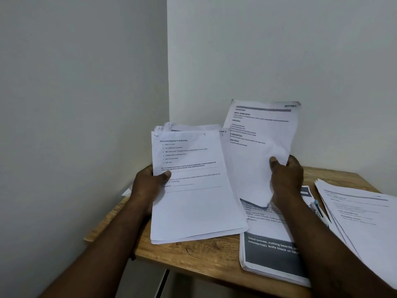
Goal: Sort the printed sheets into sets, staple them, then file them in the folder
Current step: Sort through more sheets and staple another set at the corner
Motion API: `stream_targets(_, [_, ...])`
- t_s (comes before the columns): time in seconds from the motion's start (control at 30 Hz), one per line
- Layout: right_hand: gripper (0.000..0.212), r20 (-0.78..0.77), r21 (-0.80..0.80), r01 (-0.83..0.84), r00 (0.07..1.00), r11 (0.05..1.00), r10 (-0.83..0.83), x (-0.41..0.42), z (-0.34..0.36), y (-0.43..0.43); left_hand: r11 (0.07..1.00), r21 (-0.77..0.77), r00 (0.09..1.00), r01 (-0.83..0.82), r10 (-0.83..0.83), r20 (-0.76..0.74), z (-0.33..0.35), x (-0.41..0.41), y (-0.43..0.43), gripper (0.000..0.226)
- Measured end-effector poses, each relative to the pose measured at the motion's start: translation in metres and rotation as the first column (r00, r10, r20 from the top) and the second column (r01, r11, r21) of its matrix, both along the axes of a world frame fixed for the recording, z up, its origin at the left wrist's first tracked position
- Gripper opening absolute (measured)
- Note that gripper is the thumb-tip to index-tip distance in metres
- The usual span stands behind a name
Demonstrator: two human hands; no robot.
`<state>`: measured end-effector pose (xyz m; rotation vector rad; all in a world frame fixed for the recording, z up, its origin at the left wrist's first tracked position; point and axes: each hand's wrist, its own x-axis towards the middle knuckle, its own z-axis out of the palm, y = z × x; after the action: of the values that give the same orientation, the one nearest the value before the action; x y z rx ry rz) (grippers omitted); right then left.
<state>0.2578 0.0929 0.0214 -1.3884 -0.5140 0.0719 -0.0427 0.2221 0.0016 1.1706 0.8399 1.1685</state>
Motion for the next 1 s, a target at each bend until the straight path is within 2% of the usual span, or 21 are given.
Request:
stream_targets(0.23, [0.012,0.011,0.002,0.038,0.999,0.999,-0.038,-0.003,0.002,-0.002,1.0,-0.022,1.0,0.003,-0.003,-0.004,-0.007,0.0,0.01,0.027])
stream_targets(0.37, [0.019,0.015,0.012,0.102,0.995,0.995,-0.102,-0.003,0.003,-0.003,1.0,-0.022,1.0,-0.007,0.007,-0.007,-0.009,0.0,0.012,0.029])
stream_targets(0.47, [0.017,-0.033,0.125,0.127,0.992,0.984,-0.124,0.0,0.007,-0.005,0.999,-0.025,1.0,-0.026,0.026,-0.014,-0.011,0.0,0.015,0.03])
stream_targets(0.53, [0.006,-0.13,0.308,0.071,0.991,0.949,-0.031,0.003,0.011,-0.007,0.999,-0.04,0.999,-0.033,0.032,-0.011,-0.011,0.0,0.016,0.03])
stream_targets(0.6, [0.015,-0.189,0.467,-0.054,0.969,0.882,0.159,0.009,0.011,-0.008,0.998,-0.042,0.999,-0.036,0.035,-0.017,-0.011,0.0,0.017,0.03])
stream_targets(0.7, [0.056,-0.174,0.622,-0.292,0.853,0.727,0.492,0.014,0.004,-0.008,0.998,-0.03,0.997,-0.056,0.054,-0.048,-0.013,0.001,0.019,0.028])
stream_targets(0.77, [0.084,-0.138,0.662,-0.404,0.762,0.631,0.632,0.012,0.003,-0.009,0.998,-0.009,0.995,-0.065,0.064,-0.074,-0.015,0.001,0.02,0.029])
stream_targets(0.83, [0.087,-0.154,0.662,-0.436,0.717,0.61,0.68,0.005,0.007,-0.012,0.997,0.009,0.992,-0.077,0.077,-0.096,-0.018,0.002,0.024,0.032])
stream_targets(0.9, [0.075,-0.168,0.683,-0.409,0.719,0.605,0.675,0.002,0.01,-0.013,0.996,0.017,0.991,-0.087,0.088,-0.097,-0.019,0.002,0.024,0.033])
stream_targets(0.93, [0.077,-0.168,0.696,-0.396,0.722,0.6,0.671,0.001,0.01,-0.013,0.996,0.019,0.991,-0.086,0.088,-0.098,-0.018,0.002,0.023,0.033])
stream_targets(1.0, [0.098,-0.18,0.705,-0.387,0.713,0.594,0.678,0.003,0.005,-0.008,0.995,0.035,0.989,-0.095,0.099,-0.112,-0.015,0.002,0.019,0.033])
